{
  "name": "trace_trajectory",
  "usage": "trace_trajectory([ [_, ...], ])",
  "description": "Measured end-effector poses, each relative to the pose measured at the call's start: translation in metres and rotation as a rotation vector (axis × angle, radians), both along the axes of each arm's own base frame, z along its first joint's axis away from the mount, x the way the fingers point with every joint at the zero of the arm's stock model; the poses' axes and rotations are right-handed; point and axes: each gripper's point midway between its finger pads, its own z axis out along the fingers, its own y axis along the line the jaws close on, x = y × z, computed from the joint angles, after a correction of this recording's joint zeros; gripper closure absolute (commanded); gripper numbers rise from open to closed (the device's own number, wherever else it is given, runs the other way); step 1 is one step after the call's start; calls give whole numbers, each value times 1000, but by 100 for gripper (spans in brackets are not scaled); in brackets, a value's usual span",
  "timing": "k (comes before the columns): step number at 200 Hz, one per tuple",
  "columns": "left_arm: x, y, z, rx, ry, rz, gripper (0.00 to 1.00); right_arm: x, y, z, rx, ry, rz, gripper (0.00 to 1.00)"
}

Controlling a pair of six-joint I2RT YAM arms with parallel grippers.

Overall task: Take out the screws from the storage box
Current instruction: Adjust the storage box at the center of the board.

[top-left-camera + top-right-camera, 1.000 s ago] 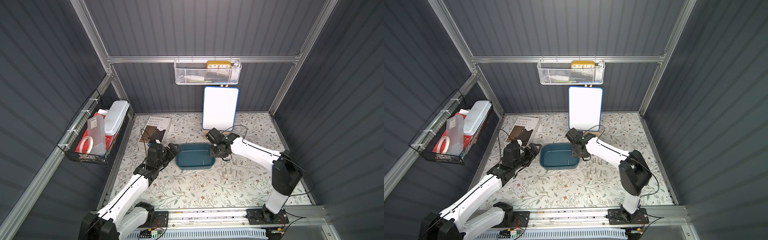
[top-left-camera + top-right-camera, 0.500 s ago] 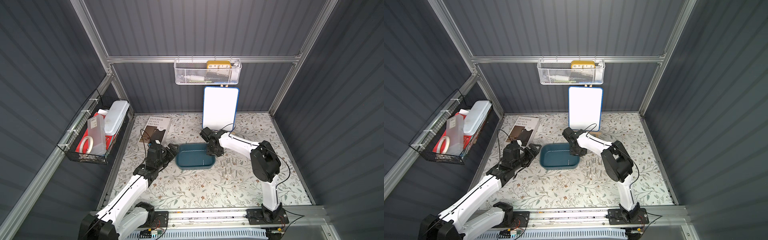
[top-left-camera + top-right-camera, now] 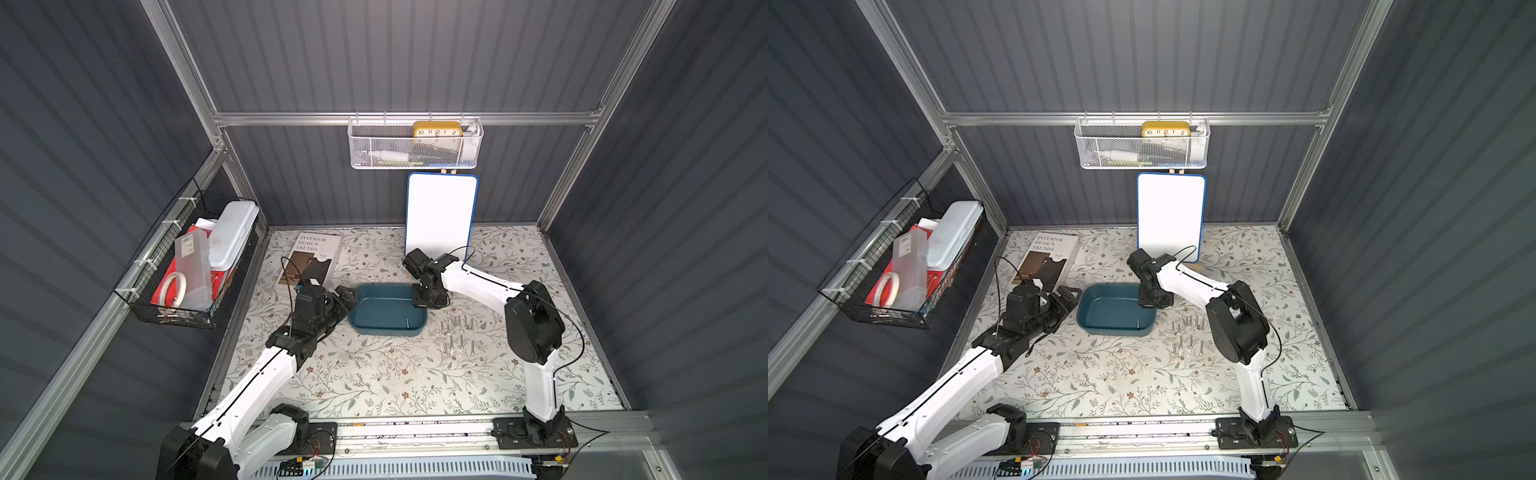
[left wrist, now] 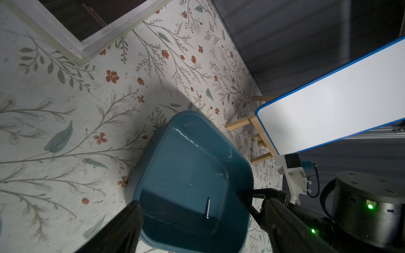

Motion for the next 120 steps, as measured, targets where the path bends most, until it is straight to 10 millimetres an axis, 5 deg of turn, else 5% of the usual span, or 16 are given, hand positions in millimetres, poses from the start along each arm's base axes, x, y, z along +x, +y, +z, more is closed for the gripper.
trace_trajectory([
  [66,6,10,34,25,-37,58,10,-69,-8,24,64,297,-65,100],
  [95,6,14,35,33,-33,81,10,-102,-10,38,130,444,-127,100],
  [120,7,15,32,41,-20,89,10,-110,-10,44,155,502,-160,100],
])
